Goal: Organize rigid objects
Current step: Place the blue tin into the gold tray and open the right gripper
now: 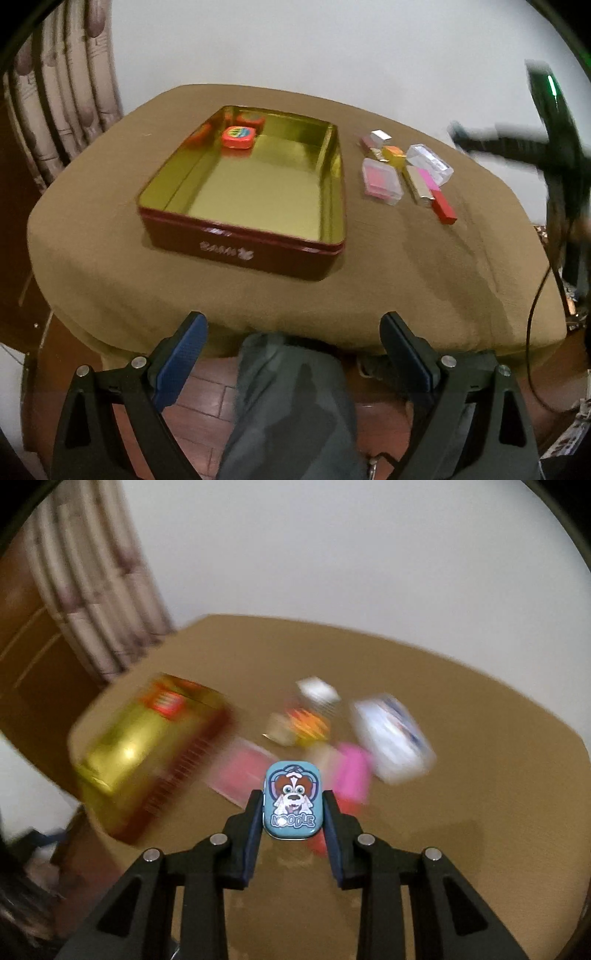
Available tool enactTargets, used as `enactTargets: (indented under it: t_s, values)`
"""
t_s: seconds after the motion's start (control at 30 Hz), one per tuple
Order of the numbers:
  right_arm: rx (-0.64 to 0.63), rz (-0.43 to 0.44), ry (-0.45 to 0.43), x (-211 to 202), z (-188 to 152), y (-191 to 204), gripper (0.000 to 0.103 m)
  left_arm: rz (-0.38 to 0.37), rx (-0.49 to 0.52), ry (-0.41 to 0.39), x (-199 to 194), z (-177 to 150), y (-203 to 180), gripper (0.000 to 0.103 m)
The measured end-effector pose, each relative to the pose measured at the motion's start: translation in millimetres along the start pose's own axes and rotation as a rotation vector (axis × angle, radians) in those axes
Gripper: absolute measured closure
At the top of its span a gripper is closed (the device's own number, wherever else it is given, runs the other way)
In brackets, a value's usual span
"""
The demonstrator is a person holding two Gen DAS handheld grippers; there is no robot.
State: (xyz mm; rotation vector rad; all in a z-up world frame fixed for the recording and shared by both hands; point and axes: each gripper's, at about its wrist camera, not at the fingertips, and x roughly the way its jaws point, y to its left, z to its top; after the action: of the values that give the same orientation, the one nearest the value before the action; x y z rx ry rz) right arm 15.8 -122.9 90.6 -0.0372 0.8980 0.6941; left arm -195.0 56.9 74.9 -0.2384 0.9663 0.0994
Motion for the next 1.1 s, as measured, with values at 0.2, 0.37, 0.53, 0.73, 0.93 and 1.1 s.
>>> enactTargets:
  t_s: [0.2, 0.37, 0.53, 0.73, 0.93, 1.1]
  values:
    - [-0.075, 0.151, 0.059, 64, 65, 96, 0.072, 0.033, 0.004, -0.021, -7, -3, 25, 0.011]
    - [-0.062, 0.124, 0.193, 151, 83, 139, 0.072, 0.014, -0.065, 0.007, -3, 1, 48, 0.01]
    - [-0.049, 0.048, 0.261, 200, 91, 153, 0.072, -0.024, -0.126, 0.039, 5, 4, 66, 0.01]
    - [0.004, 0.048, 0.281, 224, 96, 156, 0.071, -0.03, -0.129, 0.046, 9, 6, 72, 0.01]
    - [0.097, 0.135, 0.172, 176, 89, 130, 0.064, -0.014, -0.126, 0.071, 17, 3, 66, 0.01]
    - [0.148, 0.163, -0.04, 96, 67, 87, 0.062, -0.011, -0.083, 0.042, 9, 5, 51, 0.011]
